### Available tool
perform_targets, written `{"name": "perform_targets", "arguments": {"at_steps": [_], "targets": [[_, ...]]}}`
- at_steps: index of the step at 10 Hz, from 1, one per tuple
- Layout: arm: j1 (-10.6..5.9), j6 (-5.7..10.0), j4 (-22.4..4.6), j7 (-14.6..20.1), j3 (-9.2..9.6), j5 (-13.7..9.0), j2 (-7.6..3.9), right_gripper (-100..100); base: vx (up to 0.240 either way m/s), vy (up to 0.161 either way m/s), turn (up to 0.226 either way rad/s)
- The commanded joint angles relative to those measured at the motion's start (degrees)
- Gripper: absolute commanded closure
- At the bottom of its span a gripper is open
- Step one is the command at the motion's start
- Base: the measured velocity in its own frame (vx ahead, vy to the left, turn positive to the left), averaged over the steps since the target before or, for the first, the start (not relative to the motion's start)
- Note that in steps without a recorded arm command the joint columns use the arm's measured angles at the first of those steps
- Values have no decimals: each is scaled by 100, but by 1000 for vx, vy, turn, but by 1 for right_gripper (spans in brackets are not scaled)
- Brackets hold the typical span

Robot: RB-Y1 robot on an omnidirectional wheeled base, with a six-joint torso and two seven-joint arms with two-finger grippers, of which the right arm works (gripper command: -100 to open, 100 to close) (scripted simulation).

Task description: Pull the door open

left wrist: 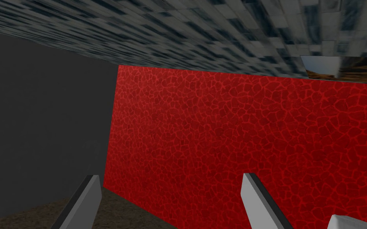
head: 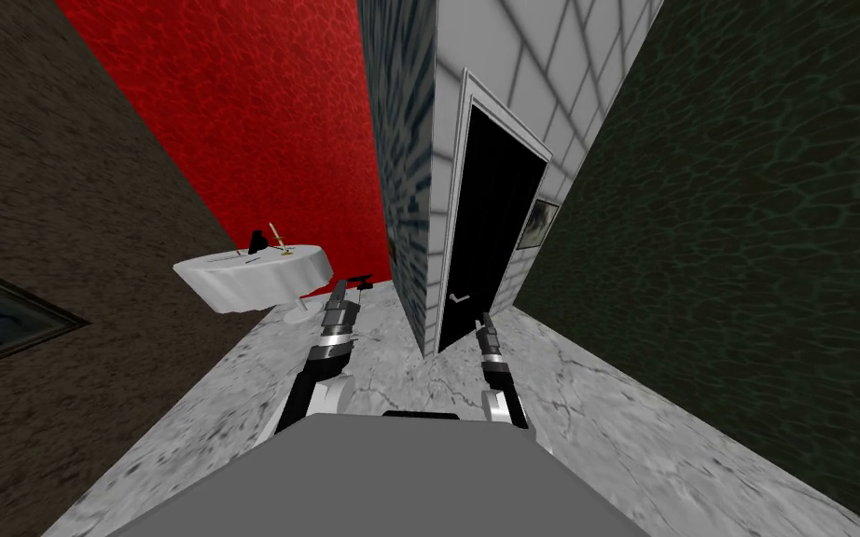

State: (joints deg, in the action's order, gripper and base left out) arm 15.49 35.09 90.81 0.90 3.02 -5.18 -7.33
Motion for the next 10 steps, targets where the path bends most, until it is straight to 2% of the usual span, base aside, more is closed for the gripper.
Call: {"name": "perform_targets", "arguments": {"at_steps": [1,2,3,4,5,6,8,9,10], "targets": [[-152,87,-286,45,23,-41,-46,-100,32,-93,230],[-152,87,-400,45,23,-41,-46,-100,29,-81,60],[-249,148,-598,77,39,-68,-80,-100,25,-73,84],[-249,148,-646,77,39,-68,-80,-100,14,-61,84],[-346,209,-856,108,54,-96,-114,-100,16,-60,151],[-346,209,-893,108,54,-96,-114,-100,22,-55,65],[-540,330,-1331,171,84,-151,-181,-100,23,-84,167],[-540,330,-1385,171,84,-151,-181,-100,17,-88,79],[-637,391,-1593,202,100,-178,-215,-100,20,-77,142]]}}
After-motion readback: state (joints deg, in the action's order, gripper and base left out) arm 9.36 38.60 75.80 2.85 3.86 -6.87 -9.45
